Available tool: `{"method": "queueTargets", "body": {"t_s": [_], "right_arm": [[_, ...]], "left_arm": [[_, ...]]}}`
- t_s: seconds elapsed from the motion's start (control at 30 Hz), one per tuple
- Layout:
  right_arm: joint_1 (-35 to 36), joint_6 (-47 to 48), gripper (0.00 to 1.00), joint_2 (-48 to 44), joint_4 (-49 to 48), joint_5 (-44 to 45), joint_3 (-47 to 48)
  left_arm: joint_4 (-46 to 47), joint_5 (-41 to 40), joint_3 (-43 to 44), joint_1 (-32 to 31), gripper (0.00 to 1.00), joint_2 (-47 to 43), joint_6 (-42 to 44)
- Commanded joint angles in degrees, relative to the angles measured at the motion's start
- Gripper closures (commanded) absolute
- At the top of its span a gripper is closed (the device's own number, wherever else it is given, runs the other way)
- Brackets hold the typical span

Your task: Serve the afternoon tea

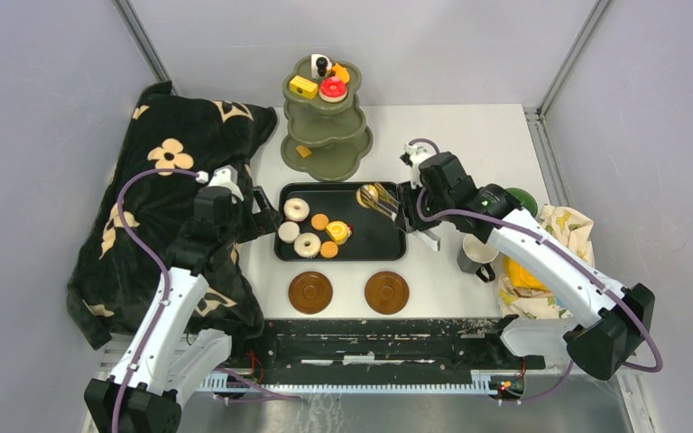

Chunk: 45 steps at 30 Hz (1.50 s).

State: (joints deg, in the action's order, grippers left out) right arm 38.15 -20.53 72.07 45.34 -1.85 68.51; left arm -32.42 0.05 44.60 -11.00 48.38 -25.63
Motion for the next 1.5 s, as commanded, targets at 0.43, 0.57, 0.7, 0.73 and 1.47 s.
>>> {"method": "queueTargets", "body": {"t_s": [0.43, 0.57, 0.7, 0.73, 1.47], "right_arm": [[0.61, -8.3, 0.9, 16.69, -27.63, 0.18, 18.52], [0.63, -7.75, 0.9, 20.64, -27.76, 0.43, 22.23], [0.66, -6.84, 0.89, 24.38, -26.72, 0.79, 26.22], [0.66, -6.62, 0.89, 25.07, -26.63, 0.84, 26.96], [0.61, -6.96, 0.89, 37.7, -29.34, 2.77, 36.6]], "left_arm": [[0.71, -3.8, 0.94, -0.06, 0.01, -1.99, 0.56], [0.46, -4.34, 1.32, -0.07, 0.01, -1.75, 0.66], [0.44, -4.54, 1.85, -0.09, 0.01, -1.1, 0.71], [0.45, -4.61, 2.0, -0.14, 0.01, -1.02, 0.72], [-0.37, -5.18, 2.4, -0.1, 0.01, -1.26, 1.06]]}}
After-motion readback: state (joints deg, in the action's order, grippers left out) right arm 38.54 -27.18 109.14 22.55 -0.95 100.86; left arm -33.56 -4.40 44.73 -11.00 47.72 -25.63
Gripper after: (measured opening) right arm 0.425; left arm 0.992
